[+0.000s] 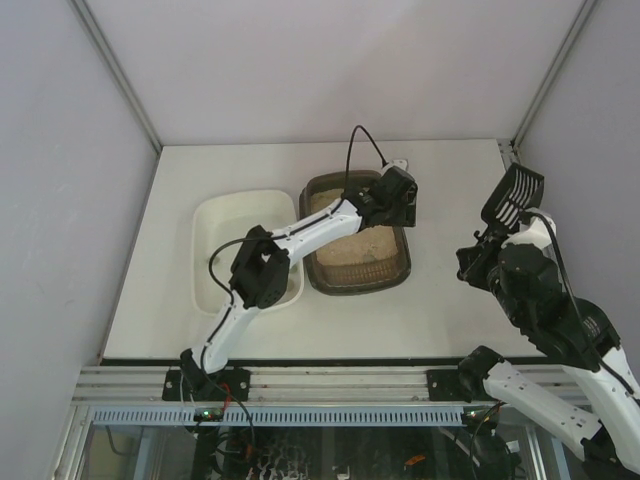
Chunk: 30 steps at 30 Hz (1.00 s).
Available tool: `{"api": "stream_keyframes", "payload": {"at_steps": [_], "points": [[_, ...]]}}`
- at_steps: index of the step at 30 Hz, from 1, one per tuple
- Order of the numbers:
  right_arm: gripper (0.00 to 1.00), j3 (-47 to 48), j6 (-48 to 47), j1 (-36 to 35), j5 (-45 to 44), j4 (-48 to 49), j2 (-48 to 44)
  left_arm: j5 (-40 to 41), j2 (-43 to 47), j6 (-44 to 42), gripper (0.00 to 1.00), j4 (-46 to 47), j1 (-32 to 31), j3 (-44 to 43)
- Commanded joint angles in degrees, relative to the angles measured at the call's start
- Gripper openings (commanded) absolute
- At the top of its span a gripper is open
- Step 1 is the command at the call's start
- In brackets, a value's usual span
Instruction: Clean the litter box
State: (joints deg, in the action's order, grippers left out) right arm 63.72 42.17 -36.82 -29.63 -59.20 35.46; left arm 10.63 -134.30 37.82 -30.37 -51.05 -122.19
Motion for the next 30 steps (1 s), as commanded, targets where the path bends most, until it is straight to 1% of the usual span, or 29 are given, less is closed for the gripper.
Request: {"api": "stream_keyframes", "payload": {"at_steps": [1,4,6,7,8,10,11,12,15,17,19,22,25,28,30], "points": [[0.0,0.4,-1.6,0.3,0.1,3.3,-2.7,-2.9,-2.0,-5.9,0.64,-1.2,-0.1,-4.9],[0.0,0.3,-2.4,0.3,1.7,4.2,-3.7,-2.6,-2.3,-8.2,0.59,-2.4,-0.1,-4.7],[0.0,0.1,-2.6,0.3,1.7,4.3,-4.3,-2.3,-2.2,-9.6,0.51,-2.9,-0.1,-4.3],[0.0,0.1,-2.8,0.3,1.4,4.2,-4.5,-2.5,-2.2,-10.6,0.45,-3.1,-0.1,-4.2],[0.0,0.1,-2.9,0.4,1.2,4.1,-4.6,-3.4,-2.3,-12.0,0.34,-3.2,-0.1,-4.1],[0.0,0.1,-3.0,0.4,0.9,3.9,-4.8,-5.4,-2.0,-15.1,0.18,-3.2,-0.1,-3.9],[0.0,0.1,-3.0,0.4,0.9,3.8,-4.9,-8.1,-2.0,-17.2,0.08,-3.1,-0.1,-3.9],[0.0,0.1,-3.0,0.4,0.9,3.8,-4.9,-10.0,-1.9,-19.2,0.02,-3.2,-0.1,-4.0],[0.0,0.0,-2.8,0.4,0.9,3.7,-5.1,-14.2,-1.4,-23.5,0.0,-3.8,-0.3,-3.8],[0.0,0.0,-2.6,0.4,1.0,3.7,-5.3,-19.6,-0.8,-28.7,0.0,-4.7,-0.5,-3.5],[0.0,0.0,-2.4,0.4,1.2,3.7,-5.5,-22.9,0.2,-34.4,0.0,-6.6,-1.0,-3.1],[0.0,-0.3,-1.9,0.4,1.2,3.6,-5.9,-29.0,2.3,-42.4,0.0,-9.5,-1.5,-0.7],[0.0,-0.6,-1.4,0.4,1.5,3.6,-6.3,-34.0,5.1,-48.5,0.0,-12.0,-1.8,2.7],[0.0,-0.6,-1.4,0.4,2.1,4.0,-6.8,-38.3,8.0,-56.2,0.0,-16.8,-1.9,6.0],[0.0,-0.6,-1.4,0.4,2.7,4.5,-7.2,-41.2,9.6,-63.0,0.0,-21.6,-2.0,7.4]]}}
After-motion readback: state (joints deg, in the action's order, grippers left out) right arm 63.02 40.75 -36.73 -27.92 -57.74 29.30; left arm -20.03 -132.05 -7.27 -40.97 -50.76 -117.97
